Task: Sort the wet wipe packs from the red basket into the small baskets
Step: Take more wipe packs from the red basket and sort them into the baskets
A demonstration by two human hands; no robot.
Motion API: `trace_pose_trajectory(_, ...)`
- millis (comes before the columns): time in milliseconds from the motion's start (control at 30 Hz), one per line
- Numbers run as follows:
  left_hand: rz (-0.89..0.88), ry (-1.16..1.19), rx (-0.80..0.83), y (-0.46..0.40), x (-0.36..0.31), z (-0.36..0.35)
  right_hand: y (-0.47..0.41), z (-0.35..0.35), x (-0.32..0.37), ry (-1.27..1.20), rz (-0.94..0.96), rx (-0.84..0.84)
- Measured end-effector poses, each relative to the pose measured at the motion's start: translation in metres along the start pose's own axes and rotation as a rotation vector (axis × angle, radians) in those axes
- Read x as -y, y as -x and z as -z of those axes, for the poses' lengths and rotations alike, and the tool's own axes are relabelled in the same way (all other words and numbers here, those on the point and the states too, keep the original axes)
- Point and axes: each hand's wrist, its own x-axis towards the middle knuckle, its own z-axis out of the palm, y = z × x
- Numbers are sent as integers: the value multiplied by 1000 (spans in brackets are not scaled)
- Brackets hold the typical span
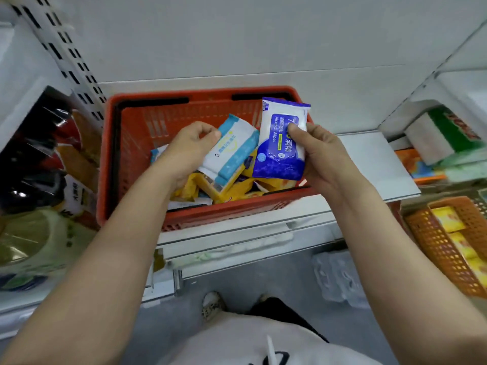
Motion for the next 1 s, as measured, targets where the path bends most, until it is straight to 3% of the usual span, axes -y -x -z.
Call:
trace_pose_trajectory(200,-23,89,187,44,-23,-69,47,67,13,-86,86,-109)
trace_pose_trajectory(467,-29,193,451,122,-31,-247,142,257,14,-182,129,-269)
trace_pose_trajectory(767,74,135,413,197,-8,-468,253,477,4,-190,40,-488)
trace_pose_trajectory(1000,83,91,460,193,-6,-596,265,595,9,-230,49,-629)
